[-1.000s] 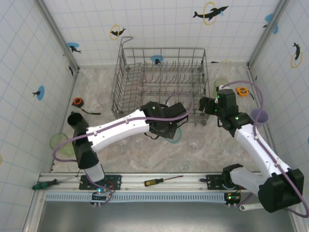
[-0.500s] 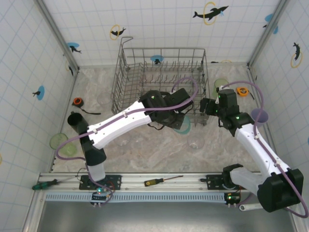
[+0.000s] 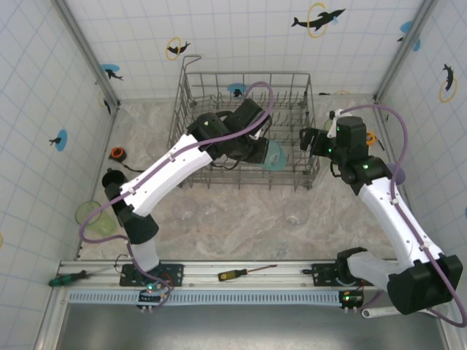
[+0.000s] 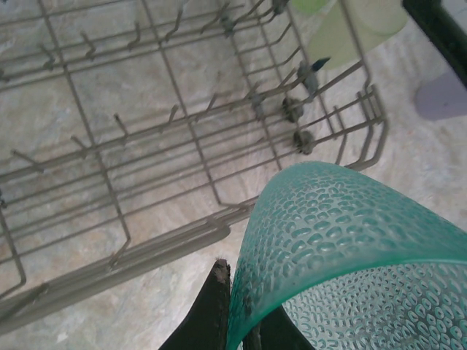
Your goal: Load the cups into the dish rack
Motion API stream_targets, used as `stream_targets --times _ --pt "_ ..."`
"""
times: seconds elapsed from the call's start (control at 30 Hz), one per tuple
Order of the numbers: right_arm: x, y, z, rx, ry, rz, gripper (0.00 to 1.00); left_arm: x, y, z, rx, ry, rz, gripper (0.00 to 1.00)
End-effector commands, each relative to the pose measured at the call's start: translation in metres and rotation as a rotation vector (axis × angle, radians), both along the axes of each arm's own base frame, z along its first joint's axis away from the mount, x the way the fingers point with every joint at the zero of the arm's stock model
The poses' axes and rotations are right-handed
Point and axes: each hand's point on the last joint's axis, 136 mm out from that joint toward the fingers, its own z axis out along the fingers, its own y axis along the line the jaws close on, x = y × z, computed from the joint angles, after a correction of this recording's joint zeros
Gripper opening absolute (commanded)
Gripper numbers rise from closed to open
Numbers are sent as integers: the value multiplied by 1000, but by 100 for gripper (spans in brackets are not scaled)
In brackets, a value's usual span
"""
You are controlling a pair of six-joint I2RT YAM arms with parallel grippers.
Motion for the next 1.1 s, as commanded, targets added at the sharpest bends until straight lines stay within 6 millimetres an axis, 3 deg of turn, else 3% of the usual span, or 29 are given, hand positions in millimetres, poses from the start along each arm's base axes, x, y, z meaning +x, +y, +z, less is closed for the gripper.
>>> stream_targets --times 0.0,0.2,0.33,0.73,1.07 --pt "11 2 16 48 -49 -24 100 8 0 41 -112 -78 -45 0" --pt "25 12 17 80 -108 12 100 54 22 64 -185 -171 23 0" --pt "33 23 18 125 -123 80 100 87 35 64 -220 -193 53 0" --pt "65 44 14 437 -108 233 100 169 58 36 -352 -223 82 0" --pt "79 81 13 683 -77 353 100 191 58 -3 -481 -167 29 0"
